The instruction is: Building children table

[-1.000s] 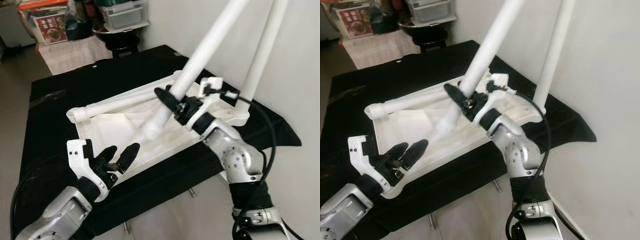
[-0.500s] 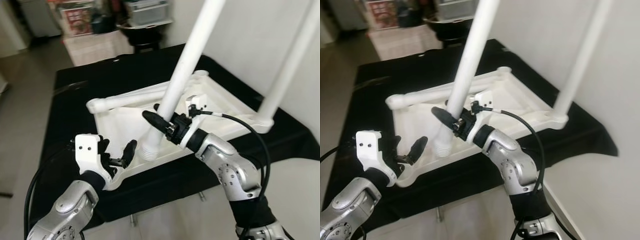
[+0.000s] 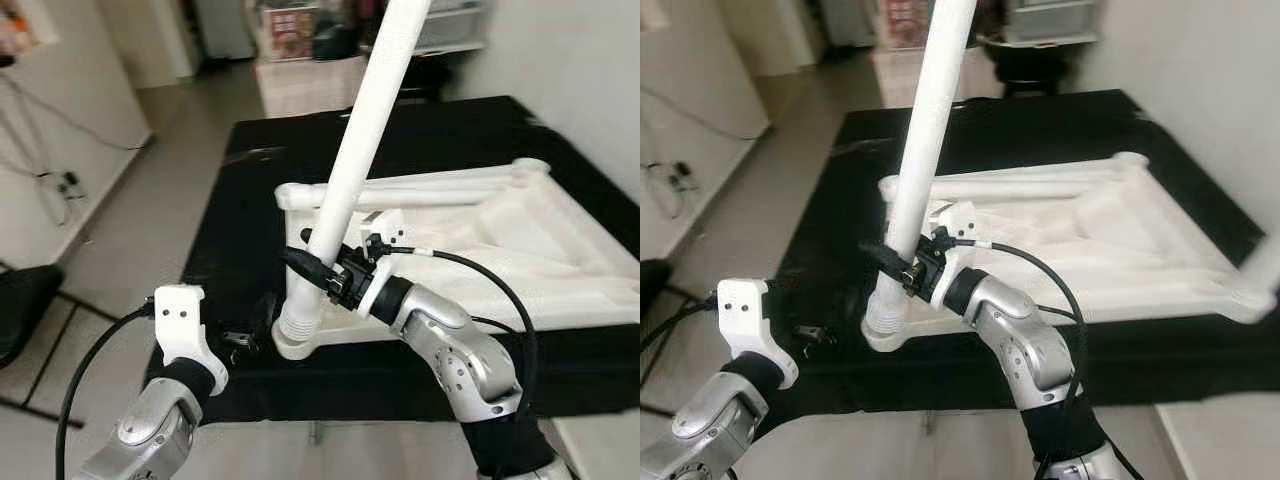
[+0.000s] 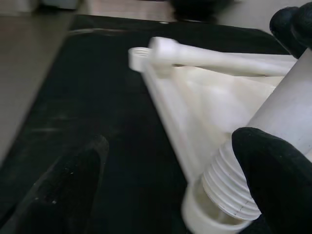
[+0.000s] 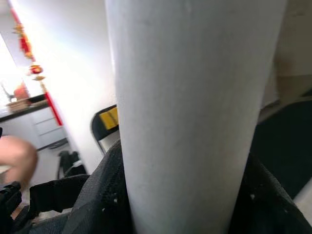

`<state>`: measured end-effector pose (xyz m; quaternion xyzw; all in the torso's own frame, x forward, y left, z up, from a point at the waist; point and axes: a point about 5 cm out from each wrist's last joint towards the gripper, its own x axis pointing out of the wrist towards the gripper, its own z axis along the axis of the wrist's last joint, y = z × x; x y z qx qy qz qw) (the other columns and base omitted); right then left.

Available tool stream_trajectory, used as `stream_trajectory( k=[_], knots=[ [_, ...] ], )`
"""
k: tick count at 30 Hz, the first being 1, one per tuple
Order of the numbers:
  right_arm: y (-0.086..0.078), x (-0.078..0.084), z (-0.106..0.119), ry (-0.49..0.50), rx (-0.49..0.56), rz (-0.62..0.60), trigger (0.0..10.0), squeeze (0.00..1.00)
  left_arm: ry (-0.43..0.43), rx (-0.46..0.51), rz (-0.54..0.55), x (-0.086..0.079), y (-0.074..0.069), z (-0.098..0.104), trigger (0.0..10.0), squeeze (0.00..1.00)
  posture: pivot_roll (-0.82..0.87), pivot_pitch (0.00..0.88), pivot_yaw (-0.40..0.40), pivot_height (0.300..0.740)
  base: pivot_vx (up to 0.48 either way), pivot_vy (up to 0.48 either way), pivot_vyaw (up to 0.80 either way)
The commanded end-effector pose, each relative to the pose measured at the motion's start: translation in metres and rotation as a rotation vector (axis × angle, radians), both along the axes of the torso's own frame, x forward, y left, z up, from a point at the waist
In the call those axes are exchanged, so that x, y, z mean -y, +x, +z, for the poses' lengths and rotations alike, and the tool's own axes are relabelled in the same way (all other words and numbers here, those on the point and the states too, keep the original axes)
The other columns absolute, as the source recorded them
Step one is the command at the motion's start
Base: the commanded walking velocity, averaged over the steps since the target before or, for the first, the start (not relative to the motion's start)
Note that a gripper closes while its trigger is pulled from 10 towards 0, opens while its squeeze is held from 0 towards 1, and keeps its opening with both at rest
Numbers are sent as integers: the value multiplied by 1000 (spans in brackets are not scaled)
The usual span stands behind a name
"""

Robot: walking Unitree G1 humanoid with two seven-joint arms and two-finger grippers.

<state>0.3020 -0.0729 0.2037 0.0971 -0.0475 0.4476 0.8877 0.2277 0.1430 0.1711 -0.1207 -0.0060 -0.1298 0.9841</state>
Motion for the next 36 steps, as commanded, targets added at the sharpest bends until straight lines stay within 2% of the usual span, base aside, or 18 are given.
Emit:
stream_trajectory(
  k=[1,9,17,22,36],
  knots=[
    [-1,-1,-3,3,6,-9,10000,0,-1,-19,0,1,1,-7,10000,0,-25,113,71,740,0,0,0],
    [2,2,-15,22,-32,-50,10000,0,3,-11,-48,4,3,-8,10000,0,-24,116,71,740,0,0,0],
    [2,2,-16,22,-29,-48,10000,0,7,-10,-114,11,1,-8,10000,0,-27,117,69,740,0,0,0],
    [2,0,-19,8,-32,-34,10000,0,10,-12,-173,18,-5,-6,10000,0,-27,129,66,740,0,0,0],
    [4,0,-20,13,-30,-35,10000,0,-1,-8,-105,11,3,-9,10000,0,-30,126,67,740,0,0,0]
  ],
)
